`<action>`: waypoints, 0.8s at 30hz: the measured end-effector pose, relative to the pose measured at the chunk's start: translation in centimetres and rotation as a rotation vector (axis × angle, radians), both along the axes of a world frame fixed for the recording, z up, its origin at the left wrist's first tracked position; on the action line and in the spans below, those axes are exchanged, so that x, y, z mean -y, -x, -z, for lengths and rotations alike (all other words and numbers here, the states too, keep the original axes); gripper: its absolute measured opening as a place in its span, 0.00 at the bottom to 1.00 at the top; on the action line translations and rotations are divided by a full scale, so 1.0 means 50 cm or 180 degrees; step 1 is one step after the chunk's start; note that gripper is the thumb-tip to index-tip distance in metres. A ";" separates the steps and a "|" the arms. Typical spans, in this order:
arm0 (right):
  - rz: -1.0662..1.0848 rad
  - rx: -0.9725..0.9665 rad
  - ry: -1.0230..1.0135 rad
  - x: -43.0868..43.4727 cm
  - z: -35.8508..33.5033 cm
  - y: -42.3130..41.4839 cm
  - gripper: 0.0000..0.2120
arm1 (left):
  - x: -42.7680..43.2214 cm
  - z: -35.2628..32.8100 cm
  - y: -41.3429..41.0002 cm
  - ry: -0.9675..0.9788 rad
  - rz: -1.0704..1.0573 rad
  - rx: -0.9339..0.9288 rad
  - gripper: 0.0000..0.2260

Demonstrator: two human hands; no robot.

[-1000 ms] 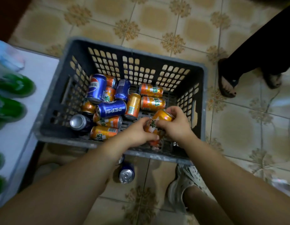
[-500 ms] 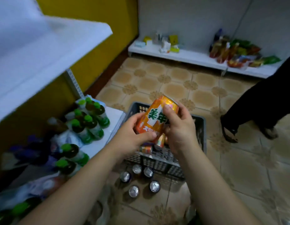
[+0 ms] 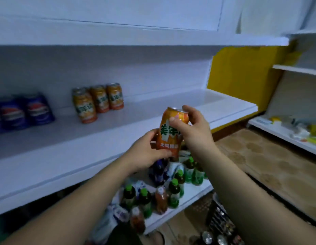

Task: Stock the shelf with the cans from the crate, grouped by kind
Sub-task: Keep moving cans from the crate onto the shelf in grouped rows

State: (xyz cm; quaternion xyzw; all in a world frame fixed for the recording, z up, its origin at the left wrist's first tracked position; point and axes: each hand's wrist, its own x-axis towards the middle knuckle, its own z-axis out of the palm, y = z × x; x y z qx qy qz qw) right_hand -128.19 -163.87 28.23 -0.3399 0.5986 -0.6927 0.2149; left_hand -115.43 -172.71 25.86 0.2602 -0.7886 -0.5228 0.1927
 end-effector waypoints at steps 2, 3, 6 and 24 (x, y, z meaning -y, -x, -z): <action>-0.0311 -0.0153 -0.0029 0.054 -0.015 -0.052 0.28 | 0.042 -0.011 -0.074 0.0214 -0.0335 0.0153 0.30; -0.0438 -0.0218 -0.0067 0.079 -0.017 -0.077 0.29 | 0.060 -0.014 -0.110 0.0371 -0.0503 0.0326 0.32; -0.0669 -0.0374 -0.0208 0.148 -0.007 -0.138 0.33 | 0.121 -0.012 -0.215 0.1063 -0.1012 0.1231 0.32; -0.1042 -0.1788 -0.0389 0.482 0.010 -0.187 0.22 | 0.212 0.031 -0.327 0.1677 -0.1112 0.2978 0.33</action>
